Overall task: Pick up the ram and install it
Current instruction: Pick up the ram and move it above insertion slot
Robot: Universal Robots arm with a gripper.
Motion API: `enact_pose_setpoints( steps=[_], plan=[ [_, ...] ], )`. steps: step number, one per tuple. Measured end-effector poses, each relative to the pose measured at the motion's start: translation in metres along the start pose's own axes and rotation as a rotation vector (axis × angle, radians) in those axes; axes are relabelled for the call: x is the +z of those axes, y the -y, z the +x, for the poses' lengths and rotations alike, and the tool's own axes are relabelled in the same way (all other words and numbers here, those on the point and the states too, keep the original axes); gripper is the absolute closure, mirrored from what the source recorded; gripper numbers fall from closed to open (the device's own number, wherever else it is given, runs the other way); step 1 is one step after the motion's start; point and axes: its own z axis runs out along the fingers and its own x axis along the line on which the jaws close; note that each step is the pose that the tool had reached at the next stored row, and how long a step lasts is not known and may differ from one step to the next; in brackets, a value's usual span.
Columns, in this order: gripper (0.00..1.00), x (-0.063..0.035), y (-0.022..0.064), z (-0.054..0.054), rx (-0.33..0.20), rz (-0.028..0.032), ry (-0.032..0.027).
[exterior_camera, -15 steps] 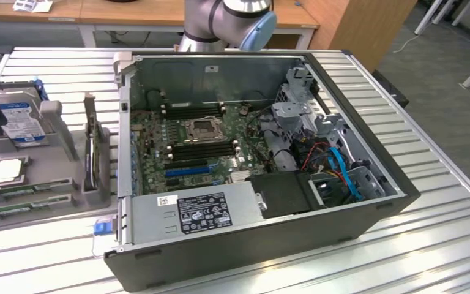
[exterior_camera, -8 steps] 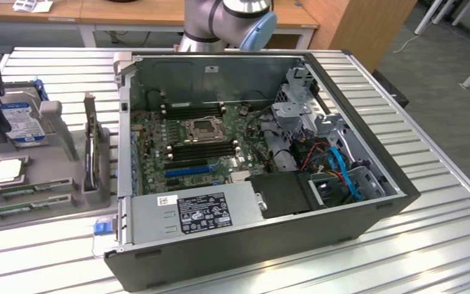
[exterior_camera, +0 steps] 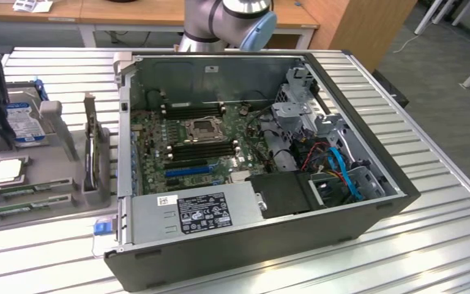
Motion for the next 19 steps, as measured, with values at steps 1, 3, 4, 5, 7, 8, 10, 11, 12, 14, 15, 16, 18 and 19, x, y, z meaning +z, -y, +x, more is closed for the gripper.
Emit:
enact_pose_setpoints(
  steps=[1, 3, 4, 5, 7, 8, 10, 11, 12, 14, 15, 16, 18, 19],
  plan=[
    [0.74, 0.0018, 0.0001, 0.0, 0.0, 0.0, -0.0002],
    [0.74, 0.0054, 0.0003, 0.0, 0.0, -0.0001, -0.0006],
    [0.74, 0.0072, 0.0004, 0.001, 0.0, 0.0, -0.0007],
    [0.74, 0.0091, 0.0006, 0.001, 0.0, 0.0, -0.0009],
    [0.74, 0.0127, 0.0007, 0.001, 0.0, 0.0, -0.0013],
    [0.74, 0.0145, 0.0009, 0.001, 0.0, 0.0, -0.0015],
    [0.74, 0.0181, 0.0011, 0.002, 0.0, 0.0, -0.0021],
    [0.74, 0.0199, 0.0012, 0.002, 0.0, -0.0001, -0.0024],
    [0.74, 0.0218, 0.0013, 0.002, 0.0, -0.0001, -0.0025],
    [0.74, 0.0254, 0.0015, 0.002, 0.0, -0.0001, -0.0029],
    [0.74, 0.0272, 0.0016, 0.002, 0.0, -0.0001, -0.0032],
    [0.74, 0.029, 0.0017, 0.002, 0.0, -0.0001, -0.0034],
    [0.74, 0.0327, 0.0019, 0.003, 0.0, 0.0, -0.0038],
    [0.74, 0.0346, 0.002, 0.003, 0.0, -0.0001, -0.0041]
  ],
)
